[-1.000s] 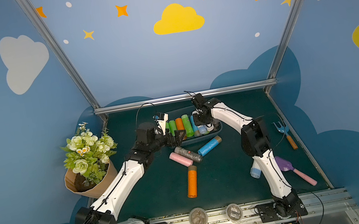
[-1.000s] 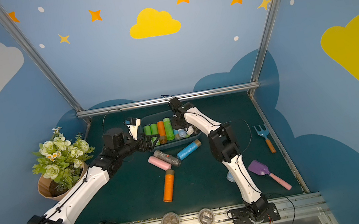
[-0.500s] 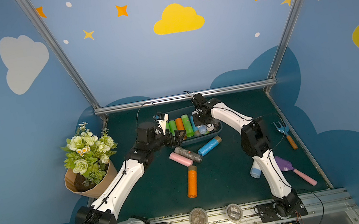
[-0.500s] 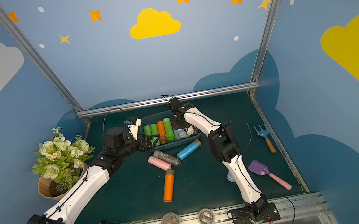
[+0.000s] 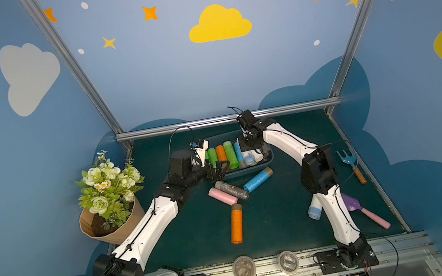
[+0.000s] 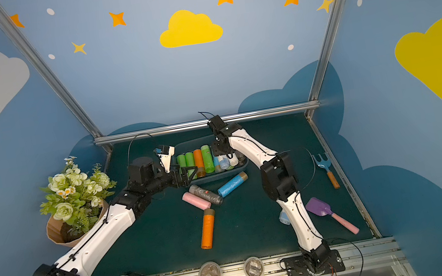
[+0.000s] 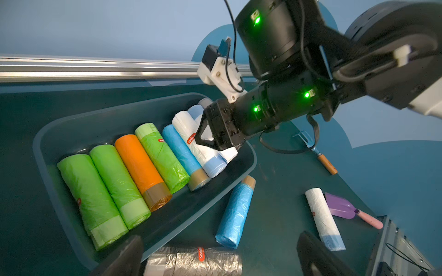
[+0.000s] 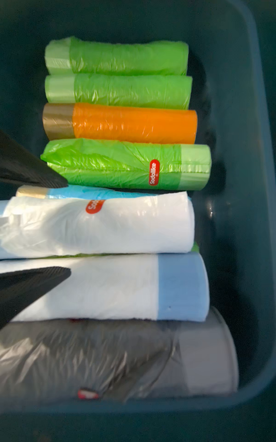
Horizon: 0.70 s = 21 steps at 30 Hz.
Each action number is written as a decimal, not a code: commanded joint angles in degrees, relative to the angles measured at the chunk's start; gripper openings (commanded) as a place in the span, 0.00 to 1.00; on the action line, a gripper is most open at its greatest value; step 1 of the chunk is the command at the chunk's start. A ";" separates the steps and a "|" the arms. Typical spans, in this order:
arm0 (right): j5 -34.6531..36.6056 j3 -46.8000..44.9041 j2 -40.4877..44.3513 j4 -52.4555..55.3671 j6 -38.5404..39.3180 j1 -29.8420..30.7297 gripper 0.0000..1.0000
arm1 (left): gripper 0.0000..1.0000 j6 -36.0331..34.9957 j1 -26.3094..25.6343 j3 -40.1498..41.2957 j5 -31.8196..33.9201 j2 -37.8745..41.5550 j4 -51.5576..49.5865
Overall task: Put the roll of trash bags into the storage box
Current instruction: Place the roll of trash bags in the storage box, then pick up the roll of trash bags from the center of the board.
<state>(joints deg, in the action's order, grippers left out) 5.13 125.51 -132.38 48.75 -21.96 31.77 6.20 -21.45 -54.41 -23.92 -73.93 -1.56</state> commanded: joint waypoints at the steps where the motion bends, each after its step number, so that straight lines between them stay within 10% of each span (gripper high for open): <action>1: 0.70 -2.52 4.85 1.24 0.71 -0.37 0.52 | 1.00 -1.10 -0.48 -1.49 -0.08 -0.27 -0.55; 21: 6.33 -61.76 49.42 -8.32 -7.91 -7.11 0.58 | 1.00 -2.01 -12.39 -1.22 0.56 2.29 -1.52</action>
<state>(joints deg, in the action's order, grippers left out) 8.14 68.64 -86.98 39.81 -25.80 24.69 5.89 -31.97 -54.43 -23.70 -73.06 -2.13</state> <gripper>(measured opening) 0.576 0.999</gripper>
